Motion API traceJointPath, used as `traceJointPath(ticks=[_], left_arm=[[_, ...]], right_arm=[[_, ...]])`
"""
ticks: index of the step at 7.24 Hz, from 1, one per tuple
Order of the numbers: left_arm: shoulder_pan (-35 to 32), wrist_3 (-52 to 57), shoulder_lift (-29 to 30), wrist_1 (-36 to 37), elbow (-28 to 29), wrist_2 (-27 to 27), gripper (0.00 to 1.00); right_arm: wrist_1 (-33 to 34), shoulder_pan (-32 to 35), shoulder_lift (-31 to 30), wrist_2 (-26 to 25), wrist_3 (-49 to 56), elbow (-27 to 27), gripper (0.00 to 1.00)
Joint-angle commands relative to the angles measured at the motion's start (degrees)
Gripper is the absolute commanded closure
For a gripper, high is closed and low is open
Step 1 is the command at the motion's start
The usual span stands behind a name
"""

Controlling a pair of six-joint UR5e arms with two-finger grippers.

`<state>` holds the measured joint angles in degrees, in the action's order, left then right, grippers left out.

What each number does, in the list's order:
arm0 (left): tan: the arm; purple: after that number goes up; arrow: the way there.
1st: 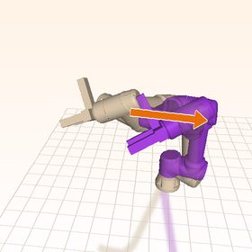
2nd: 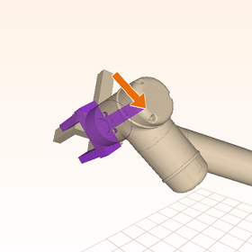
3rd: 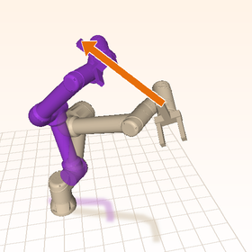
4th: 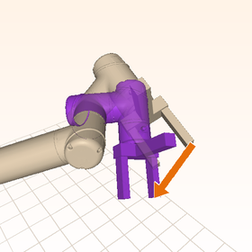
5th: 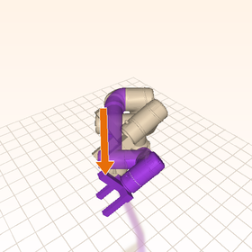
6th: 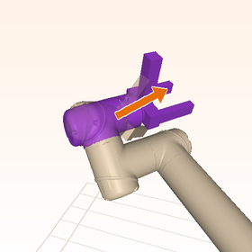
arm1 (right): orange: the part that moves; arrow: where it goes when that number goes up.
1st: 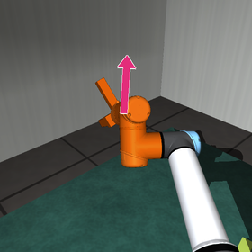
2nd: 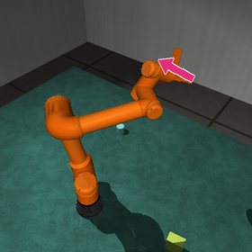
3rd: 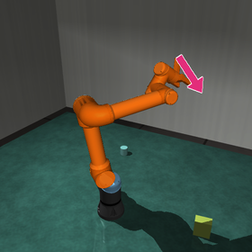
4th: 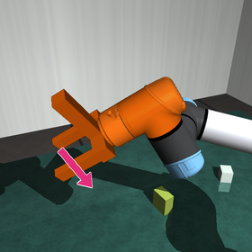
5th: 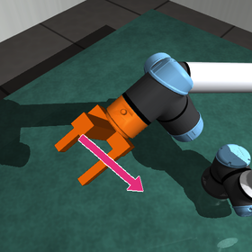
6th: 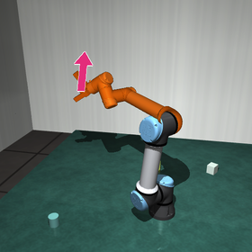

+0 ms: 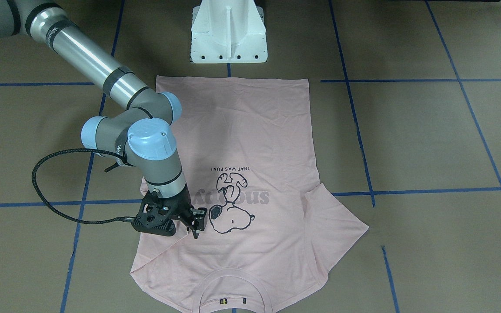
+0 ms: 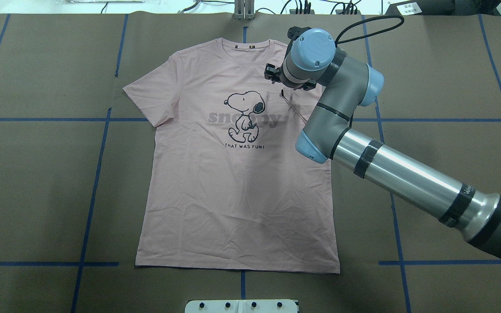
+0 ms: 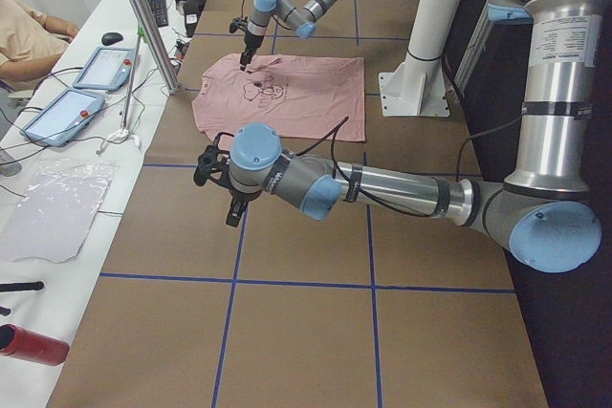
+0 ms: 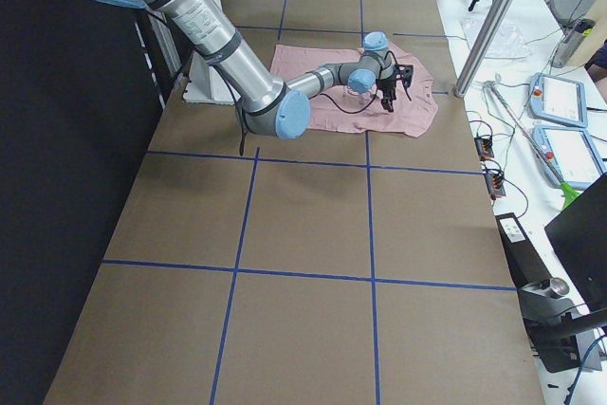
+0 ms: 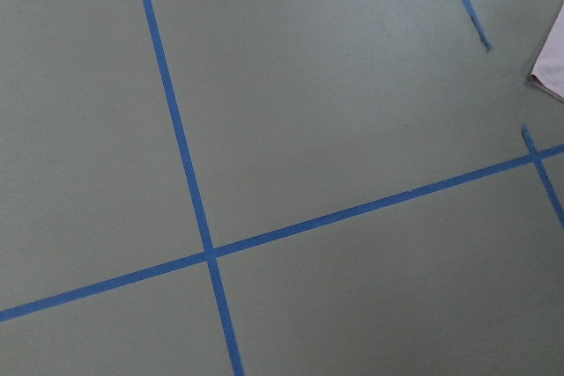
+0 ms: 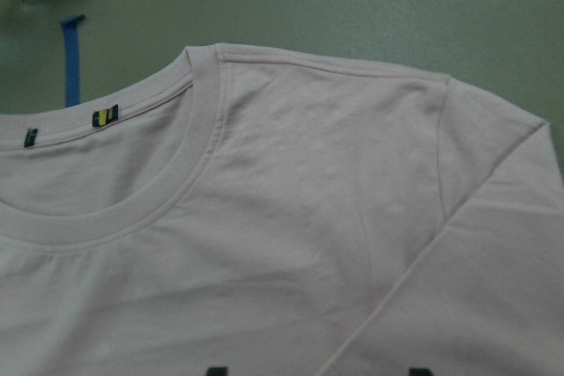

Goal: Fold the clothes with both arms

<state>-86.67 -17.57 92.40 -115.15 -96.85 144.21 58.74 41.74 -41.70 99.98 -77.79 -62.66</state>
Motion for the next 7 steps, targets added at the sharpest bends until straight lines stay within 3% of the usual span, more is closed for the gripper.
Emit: traceJointPath(ticks=[1, 2, 4, 5, 7], left_arm=[[12.86, -19.01, 9.68, -5.44, 3.32, -7.49, 0.0], [21.28, -25.95, 15.91, -5.44, 6.98, -12.68, 0.0], [31.34, -35.4, 29.45, -6.05, 21.97, -27.51, 0.03], [31.91, -35.43, 30.03, -11.27, 26.66, -31.06, 0.07], [32.26, -35.43, 32.3, -18.95, 34.5, -31.19, 0.19]], right_arm=[[0.15, 0.27, -8.09, 3.35, -0.25, -12.78, 0.0], [-0.37, 0.44, -12.22, 5.99, -0.08, -18.06, 0.0], [-0.46, 2.02, -16.29, 10.65, 0.62, -23.46, 0.0], [-0.47, 2.03, -16.22, 10.5, 0.62, -23.47, 0.0], [-0.47, 2.29, -16.13, 10.41, 1.15, -23.39, 0.0]])
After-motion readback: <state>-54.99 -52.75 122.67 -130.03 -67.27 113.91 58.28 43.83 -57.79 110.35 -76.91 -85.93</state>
